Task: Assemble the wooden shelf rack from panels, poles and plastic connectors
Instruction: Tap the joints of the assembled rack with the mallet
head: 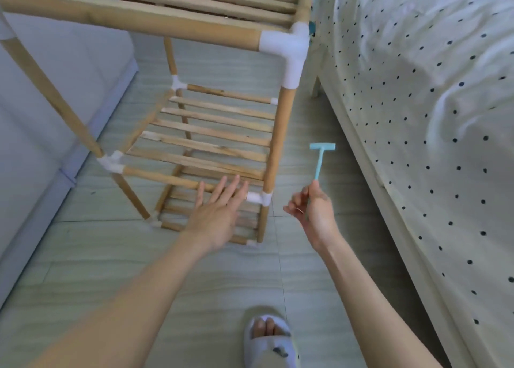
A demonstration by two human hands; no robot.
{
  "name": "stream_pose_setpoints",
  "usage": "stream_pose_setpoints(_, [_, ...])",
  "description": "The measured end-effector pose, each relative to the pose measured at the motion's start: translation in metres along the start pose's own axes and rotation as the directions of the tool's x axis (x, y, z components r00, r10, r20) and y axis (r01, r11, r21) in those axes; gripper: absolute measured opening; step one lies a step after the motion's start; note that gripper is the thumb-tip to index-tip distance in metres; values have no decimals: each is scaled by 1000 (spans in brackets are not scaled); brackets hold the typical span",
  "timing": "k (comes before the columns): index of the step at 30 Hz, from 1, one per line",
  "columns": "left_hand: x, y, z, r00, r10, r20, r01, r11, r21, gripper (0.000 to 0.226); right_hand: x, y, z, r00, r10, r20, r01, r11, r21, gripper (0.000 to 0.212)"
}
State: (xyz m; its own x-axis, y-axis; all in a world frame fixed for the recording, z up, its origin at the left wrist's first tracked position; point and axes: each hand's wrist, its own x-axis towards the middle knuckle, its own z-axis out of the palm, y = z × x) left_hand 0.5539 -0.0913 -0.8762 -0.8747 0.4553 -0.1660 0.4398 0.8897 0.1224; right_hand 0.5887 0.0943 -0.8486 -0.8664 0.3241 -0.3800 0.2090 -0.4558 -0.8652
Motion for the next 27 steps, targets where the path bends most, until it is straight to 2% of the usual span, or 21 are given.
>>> stream_pose_setpoints(5, [20, 17, 1, 1000, -7, 11, 7, 1000, -26, 69, -24, 22, -40, 999, 42, -8, -42, 968, -246, 39])
stream_pose_setpoints(7, [28, 23, 0, 1000, 5, -4, -5, 1000, -23, 66, -24, 16, -43, 995, -66, -78, 50, 981, -189, 39])
stream_pose_setpoints(9, [32, 24, -1, 999, 29, -28, -30, 1000, -9, 66, -21, 10, -45, 953, -226, -201, 214, 974, -79, 39])
stream_pose_setpoints(11, [32, 22, 0, 997, 52, -50, -51, 998, 26, 72, -21, 17, -42, 918, -294, -266, 302, 953, -10, 39])
stream_pose_setpoints(12, [31, 21, 1, 996, 59, -62, -56, 997, 43, 78, -23, 27, -40, 936, -259, -239, 267, 964, 0, 39])
stream_pose_setpoints(14, [29, 20, 4, 994, 59, -91, -54, 997, 56, 86, -27, 49, -33, 997, -51, -58, 47, 997, -59, 40])
stream_pose_setpoints(15, [30, 20, 4, 993, 57, -100, -52, 997, 54, 88, -27, 53, -33, 999, 44, 7, -43, 993, -114, 39])
stream_pose_setpoints(16, [30, 20, 4, 993, 55, -102, -51, 998, 48, 89, -25, 50, -34, 998, 65, 10, -63, 991, -115, 38])
stream_pose_setpoints(18, [31, 21, 4, 995, 45, -92, -42, 999, 31, 91, -12, 32, -42, 993, -33, -112, 44, 995, 91, 37])
stream_pose_setpoints(20, [30, 24, 5, 996, 33, -83, -31, 999, 28, 92, -6, 22, -42, 963, -89, -255, 177, 921, 346, 39])
stream_pose_setpoints(21, [30, 25, 5, 996, 25, -89, -22, 999, 25, 92, -6, 24, -37, 973, -66, -221, 151, 907, 392, 40])
stream_pose_setpoints(22, [30, 26, 6, 995, 17, -94, -15, 1000, 23, 92, -8, 32, -29, 993, 1, -120, 45, 926, 375, 40])
stream_pose_setpoints(23, [31, 26, 5, 995, 13, -94, -11, 1000, 21, 92, -12, 40, -21, 997, 81, -11, -73, 949, 306, 40])
stream_pose_setpoints(24, [31, 25, 4, 996, 13, -88, -12, 1000, 15, 91, -15, 44, -16, 992, 120, 31, -124, 955, 270, 40])
stream_pose_setpoints(25, [32, 24, 3, 997, 16, -80, -16, 1000, 5, 90, -14, 43, -14, 993, 115, 8, -112, 948, 297, 40])
stream_pose_setpoints(27, [33, 23, 2, 998, 24, -63, -25, 1000, -19, 90, -7, 38, -18, 979, -22, -200, 102, 912, 398, 40])
